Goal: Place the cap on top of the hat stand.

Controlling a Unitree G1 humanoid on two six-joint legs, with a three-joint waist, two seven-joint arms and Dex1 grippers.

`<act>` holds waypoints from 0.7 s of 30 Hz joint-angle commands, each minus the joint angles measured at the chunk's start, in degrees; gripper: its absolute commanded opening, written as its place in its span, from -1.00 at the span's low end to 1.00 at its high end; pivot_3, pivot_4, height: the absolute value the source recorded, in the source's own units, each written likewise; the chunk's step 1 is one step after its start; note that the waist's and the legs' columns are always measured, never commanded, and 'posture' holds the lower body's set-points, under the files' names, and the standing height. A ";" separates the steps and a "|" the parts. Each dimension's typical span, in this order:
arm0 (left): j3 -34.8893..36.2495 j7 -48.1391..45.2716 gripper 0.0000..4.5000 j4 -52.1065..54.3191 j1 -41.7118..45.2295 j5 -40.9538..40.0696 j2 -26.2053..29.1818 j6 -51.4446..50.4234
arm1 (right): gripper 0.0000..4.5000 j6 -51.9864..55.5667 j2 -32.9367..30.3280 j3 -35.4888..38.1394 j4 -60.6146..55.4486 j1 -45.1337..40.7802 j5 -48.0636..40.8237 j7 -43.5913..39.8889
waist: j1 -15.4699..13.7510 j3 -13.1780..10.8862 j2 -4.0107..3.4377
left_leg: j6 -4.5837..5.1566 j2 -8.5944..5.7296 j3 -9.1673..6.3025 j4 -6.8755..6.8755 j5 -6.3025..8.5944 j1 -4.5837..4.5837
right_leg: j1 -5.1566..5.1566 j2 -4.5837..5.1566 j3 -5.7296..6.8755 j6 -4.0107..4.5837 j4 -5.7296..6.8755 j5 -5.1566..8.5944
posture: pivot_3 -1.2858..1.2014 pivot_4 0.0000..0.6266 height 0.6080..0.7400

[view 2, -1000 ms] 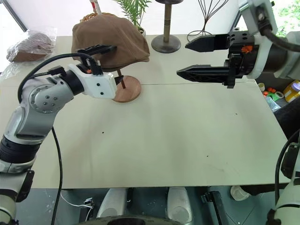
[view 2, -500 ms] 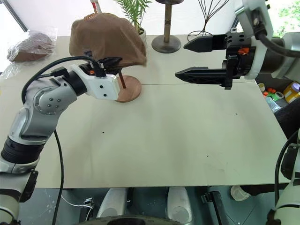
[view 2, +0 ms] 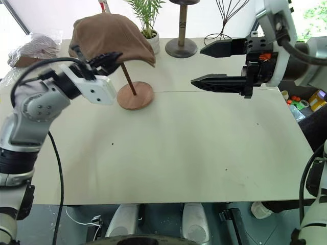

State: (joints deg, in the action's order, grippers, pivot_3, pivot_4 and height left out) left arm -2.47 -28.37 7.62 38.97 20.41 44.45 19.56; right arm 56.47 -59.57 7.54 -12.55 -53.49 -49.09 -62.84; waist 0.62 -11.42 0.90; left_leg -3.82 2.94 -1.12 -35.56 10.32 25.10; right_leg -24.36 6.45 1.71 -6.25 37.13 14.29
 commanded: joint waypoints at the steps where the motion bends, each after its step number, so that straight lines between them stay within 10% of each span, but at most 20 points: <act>1: 4.62 0.95 -0.99 -3.39 2.07 -7.15 2.11 9.94 | 1.00 -1.48 0.03 0.80 -0.16 -0.35 0.48 -0.33 | 0.01 0.00 0.00 | 0.00 0.00 0.00 -0.03 0.00 0.01 | 0.00 0.00 -0.01 -0.03 0.00 -0.01 | 0.03 -0.52 0.82; 21: 2.67 -20.68 -0.99 -33.57 15.64 -33.75 6.71 39.27 | 1.00 -2.69 1.19 0.52 1.57 0.60 2.12 -0.63 | 0.03 0.01 -0.01 | 0.00 0.00 0.00 -0.34 0.00 0.18 | 0.00 0.00 0.00 -0.11 -0.02 -0.19 | 0.03 -0.52 0.82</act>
State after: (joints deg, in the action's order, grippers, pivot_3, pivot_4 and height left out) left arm 0.39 -46.28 -24.55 52.78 -10.11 50.53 56.58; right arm 54.60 -57.76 7.16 -10.88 -52.11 -47.23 -63.17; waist 0.65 -11.41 0.88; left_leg -3.81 2.94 -1.12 -35.90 10.32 25.28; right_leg -24.35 6.45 1.71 -6.36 37.12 14.10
